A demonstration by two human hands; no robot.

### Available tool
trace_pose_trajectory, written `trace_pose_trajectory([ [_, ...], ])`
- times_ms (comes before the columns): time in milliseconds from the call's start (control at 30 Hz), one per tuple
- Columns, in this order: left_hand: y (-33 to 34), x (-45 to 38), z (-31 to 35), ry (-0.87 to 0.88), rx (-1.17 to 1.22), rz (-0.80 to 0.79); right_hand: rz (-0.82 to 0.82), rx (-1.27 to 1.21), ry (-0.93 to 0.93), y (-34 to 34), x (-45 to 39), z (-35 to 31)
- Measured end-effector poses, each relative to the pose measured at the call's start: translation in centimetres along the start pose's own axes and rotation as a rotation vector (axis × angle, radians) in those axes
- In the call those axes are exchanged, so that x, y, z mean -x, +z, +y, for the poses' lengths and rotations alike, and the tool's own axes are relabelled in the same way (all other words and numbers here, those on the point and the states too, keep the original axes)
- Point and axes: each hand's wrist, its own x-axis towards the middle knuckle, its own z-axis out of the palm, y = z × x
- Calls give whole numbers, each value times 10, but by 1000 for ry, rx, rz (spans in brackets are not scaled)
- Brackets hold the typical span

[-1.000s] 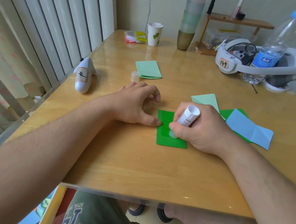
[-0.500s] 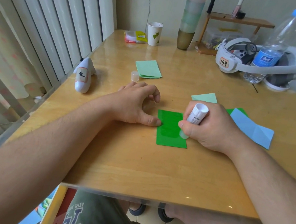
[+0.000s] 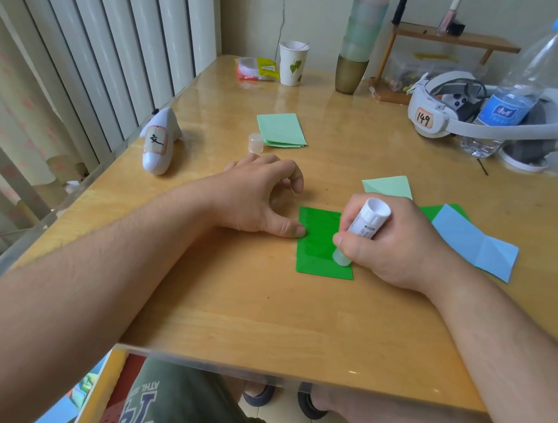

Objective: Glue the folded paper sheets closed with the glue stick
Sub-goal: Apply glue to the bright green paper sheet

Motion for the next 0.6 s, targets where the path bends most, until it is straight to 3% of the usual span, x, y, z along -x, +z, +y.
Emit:
trace_pose_trajectory([
  [233,-1,1,1,-4,4,-9,31,87,16,-6,0,1],
  [400,-1,1,1,-7,5,-9,177,-60,-45,-11,-1,-1],
  [600,1,0,0,-8,0,-3,31,-89,-6,-7,-3,1],
])
